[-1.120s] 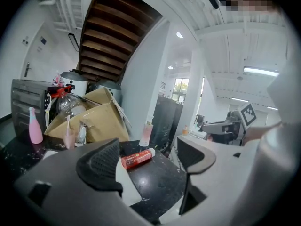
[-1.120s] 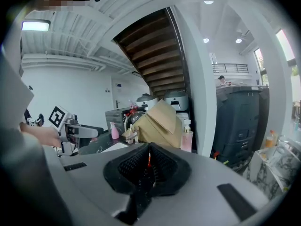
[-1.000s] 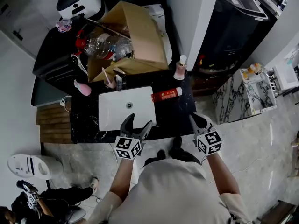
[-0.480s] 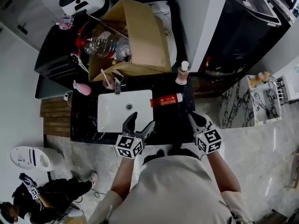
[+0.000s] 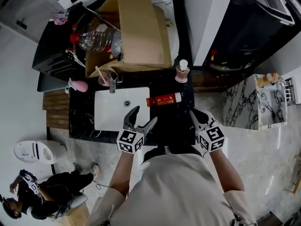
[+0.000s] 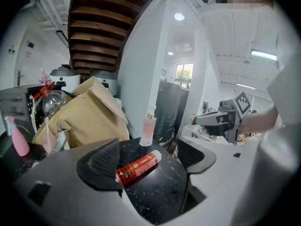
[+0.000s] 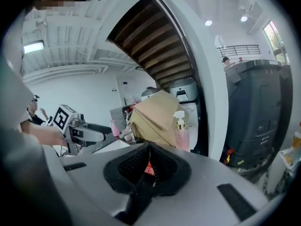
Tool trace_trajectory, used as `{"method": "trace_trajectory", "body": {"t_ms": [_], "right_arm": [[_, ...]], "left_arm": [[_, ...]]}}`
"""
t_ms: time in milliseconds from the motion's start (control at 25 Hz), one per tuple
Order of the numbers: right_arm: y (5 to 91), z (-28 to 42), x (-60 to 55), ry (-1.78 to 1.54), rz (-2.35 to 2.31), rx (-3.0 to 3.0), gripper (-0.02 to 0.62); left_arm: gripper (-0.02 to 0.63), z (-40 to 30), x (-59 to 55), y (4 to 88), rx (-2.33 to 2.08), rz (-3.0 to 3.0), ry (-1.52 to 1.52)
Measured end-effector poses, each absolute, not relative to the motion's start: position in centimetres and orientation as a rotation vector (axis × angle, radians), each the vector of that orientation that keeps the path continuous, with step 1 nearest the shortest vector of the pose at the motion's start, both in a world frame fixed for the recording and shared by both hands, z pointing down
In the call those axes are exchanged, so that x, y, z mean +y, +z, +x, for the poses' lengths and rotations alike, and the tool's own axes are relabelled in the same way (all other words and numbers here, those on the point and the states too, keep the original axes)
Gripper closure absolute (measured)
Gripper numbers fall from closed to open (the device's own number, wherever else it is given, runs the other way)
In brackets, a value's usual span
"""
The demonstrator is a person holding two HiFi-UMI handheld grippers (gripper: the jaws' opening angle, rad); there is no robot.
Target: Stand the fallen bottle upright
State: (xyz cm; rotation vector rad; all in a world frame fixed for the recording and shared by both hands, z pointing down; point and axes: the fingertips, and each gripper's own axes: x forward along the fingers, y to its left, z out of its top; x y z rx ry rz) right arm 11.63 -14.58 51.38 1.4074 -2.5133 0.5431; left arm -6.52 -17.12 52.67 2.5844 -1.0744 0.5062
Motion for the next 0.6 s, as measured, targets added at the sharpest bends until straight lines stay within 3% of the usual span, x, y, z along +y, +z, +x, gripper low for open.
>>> {"method": "trace_trajectory", "body": {"t_ms": [600], "right_arm": [[56.2,15.3,-16.7,0.68,1.368,-2.5,0.563]], "left_arm": [[0.23,-0.2,-21.7,59.5,-0.845,2.669,0.923]]}}
